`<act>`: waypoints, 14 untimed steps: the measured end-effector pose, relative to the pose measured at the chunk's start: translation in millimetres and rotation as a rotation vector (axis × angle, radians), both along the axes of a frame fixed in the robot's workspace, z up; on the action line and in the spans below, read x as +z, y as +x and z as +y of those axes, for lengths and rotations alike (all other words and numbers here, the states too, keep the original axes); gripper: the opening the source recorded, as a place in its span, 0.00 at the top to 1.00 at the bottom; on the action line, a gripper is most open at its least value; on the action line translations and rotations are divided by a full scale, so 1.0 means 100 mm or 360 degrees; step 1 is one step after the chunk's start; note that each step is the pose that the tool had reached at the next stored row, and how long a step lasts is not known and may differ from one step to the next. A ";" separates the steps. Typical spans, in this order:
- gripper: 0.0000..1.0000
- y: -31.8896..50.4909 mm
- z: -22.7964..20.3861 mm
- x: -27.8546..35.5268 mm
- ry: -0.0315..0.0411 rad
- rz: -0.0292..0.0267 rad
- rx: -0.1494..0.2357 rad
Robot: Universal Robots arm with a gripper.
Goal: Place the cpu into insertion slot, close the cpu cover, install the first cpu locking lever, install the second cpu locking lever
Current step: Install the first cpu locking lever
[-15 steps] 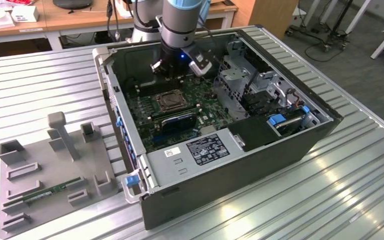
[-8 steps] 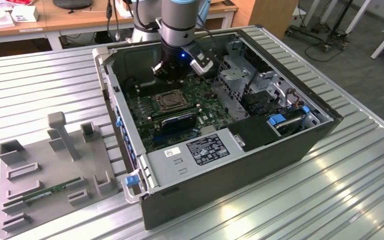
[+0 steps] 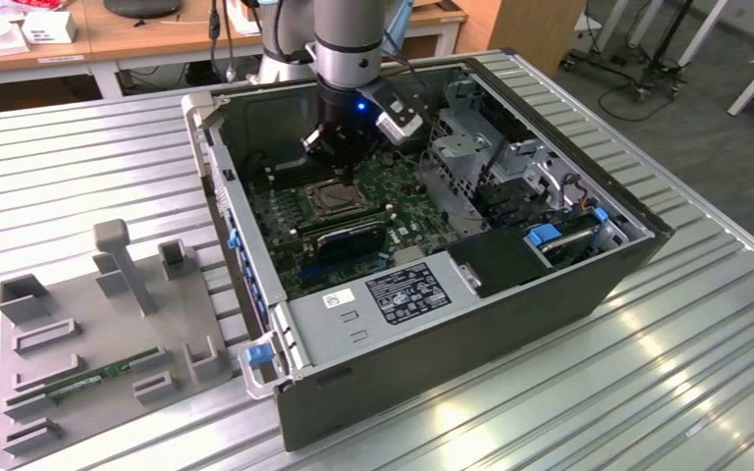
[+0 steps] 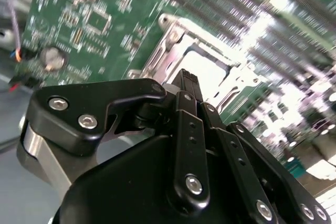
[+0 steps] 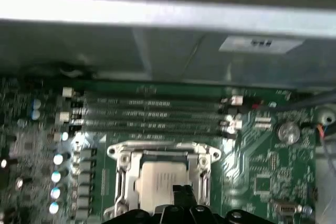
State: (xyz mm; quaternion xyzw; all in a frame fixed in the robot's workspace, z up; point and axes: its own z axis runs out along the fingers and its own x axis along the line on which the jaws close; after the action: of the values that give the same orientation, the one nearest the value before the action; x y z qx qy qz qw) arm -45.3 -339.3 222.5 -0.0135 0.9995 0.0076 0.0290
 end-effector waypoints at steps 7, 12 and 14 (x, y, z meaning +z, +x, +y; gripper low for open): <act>0.89 -0.011 0.001 -0.002 -0.0030 -0.00001 0.0000; 0.89 -0.099 0.005 -0.010 -0.0030 0.00000 0.0000; 0.89 -0.134 0.009 -0.014 -0.0030 -0.00001 0.0000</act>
State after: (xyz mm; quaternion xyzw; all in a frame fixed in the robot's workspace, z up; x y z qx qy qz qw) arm -58.7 -338.4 221.0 -0.0137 0.9995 -0.0018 0.0289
